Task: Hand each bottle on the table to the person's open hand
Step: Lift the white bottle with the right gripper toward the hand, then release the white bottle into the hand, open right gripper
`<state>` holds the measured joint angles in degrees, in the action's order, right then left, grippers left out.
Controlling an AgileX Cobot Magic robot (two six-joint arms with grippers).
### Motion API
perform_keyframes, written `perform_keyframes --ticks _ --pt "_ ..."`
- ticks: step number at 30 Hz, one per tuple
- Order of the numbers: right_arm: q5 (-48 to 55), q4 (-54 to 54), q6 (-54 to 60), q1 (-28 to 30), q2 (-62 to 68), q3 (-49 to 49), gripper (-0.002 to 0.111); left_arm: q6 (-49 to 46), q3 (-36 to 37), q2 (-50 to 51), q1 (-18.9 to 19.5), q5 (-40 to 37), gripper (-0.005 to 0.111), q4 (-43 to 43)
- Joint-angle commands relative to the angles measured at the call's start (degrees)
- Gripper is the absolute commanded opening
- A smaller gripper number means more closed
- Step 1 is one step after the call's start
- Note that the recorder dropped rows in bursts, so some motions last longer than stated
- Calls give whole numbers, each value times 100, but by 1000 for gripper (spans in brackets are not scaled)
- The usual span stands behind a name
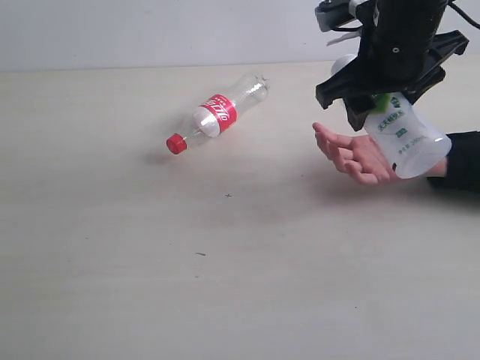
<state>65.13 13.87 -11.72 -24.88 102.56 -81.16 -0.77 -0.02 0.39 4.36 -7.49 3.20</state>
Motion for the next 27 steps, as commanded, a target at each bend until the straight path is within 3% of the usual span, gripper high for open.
perform_keyframes --ticks 1,15,19,27 --pt "-189 15 -28 34 233 26 0 -5 2 -39 -29 29 8 -11" --pt "-214 239 -196 34 980 26 4 -5 2 -39 -29 29 8 -11" --pt "-214 421 -196 34 980 26 19 -5 2 -39 -29 29 8 -11" --pt "-214 431 -180 34 980 26 72 -5 2 -39 -29 29 8 -11"
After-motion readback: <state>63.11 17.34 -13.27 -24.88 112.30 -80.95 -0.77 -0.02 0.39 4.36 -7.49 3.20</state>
